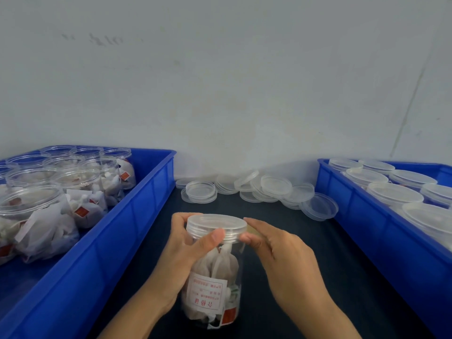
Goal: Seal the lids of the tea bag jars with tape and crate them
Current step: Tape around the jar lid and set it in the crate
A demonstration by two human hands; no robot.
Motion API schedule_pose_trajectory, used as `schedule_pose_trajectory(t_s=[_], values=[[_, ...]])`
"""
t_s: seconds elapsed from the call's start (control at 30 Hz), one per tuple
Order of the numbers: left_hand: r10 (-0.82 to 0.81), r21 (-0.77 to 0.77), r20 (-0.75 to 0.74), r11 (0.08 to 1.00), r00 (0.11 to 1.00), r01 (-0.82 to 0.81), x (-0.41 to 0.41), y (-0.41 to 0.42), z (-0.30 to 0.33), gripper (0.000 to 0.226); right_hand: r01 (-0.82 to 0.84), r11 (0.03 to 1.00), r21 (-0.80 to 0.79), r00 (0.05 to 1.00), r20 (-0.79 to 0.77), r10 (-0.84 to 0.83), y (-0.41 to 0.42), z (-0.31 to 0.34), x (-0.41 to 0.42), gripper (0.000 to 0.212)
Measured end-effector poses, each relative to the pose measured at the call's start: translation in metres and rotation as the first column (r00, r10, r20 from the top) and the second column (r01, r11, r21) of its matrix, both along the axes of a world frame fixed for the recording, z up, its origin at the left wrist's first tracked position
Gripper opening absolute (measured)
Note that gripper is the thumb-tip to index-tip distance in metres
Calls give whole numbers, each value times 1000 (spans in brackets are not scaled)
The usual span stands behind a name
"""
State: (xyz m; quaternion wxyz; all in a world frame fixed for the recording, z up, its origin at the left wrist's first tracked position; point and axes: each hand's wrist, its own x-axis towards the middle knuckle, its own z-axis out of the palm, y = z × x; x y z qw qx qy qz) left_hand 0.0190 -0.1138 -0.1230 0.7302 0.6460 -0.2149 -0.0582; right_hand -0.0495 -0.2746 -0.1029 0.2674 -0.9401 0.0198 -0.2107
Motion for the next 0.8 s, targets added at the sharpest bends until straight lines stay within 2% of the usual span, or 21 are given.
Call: schedule_pose_trajectory(t_s=[0.07, 0.13, 0.23, 0.27, 0.33, 0.4, 0.5, 0.53, 0.63, 0.7, 0.8], values=[[40, 18, 56, 999, 998, -41, -3, -3, 0, 81, 7, 1000, 3, 1000, 2, -7, 2, -3, 2, 79], [97, 62, 92, 993, 991, -103, -7, -6, -1, 73, 22, 1000, 6, 1000, 16, -22, 4, -6, 3, 76], [189, 157, 116, 966, 975, -206, -9, -9, -3, 104, 1, 1000, 15, 1000, -5, -1, 11, -10, 2, 74], [217, 168, 113, 958, 970, -234, -8, -9, -3, 107, -13, 1000, 13, 1000, -5, 13, 13, -11, 2, 71], [259, 148, 93, 951, 961, -270, -5, -8, -3, 94, -39, 999, 17, 999, 4, 39, 14, -11, 1, 59], [269, 109, 74, 955, 960, -276, -4, -7, -3, 84, -64, 993, 100, 997, -40, 69, 13, -11, 2, 57], [265, 84, 92, 958, 960, -273, -3, -5, -6, 85, -71, 913, 402, 981, -139, 137, 15, -7, 0, 63], [270, 77, 100, 958, 958, -278, -2, -4, -6, 85, -74, 892, 445, 977, -147, 154, 15, -6, -1, 67], [279, 69, 112, 955, 954, -287, 5, 3, -6, 84, -78, 951, 300, 981, -148, 127, 7, -1, -5, 82], [249, 75, 109, 963, 962, -257, 10, 9, -6, 86, -50, 985, 167, 987, -142, 74, 2, 5, -6, 78], [136, 67, 81, 988, 987, -141, 13, 12, -5, 91, -29, 997, 77, 990, -136, 40, -4, 11, -7, 65]])
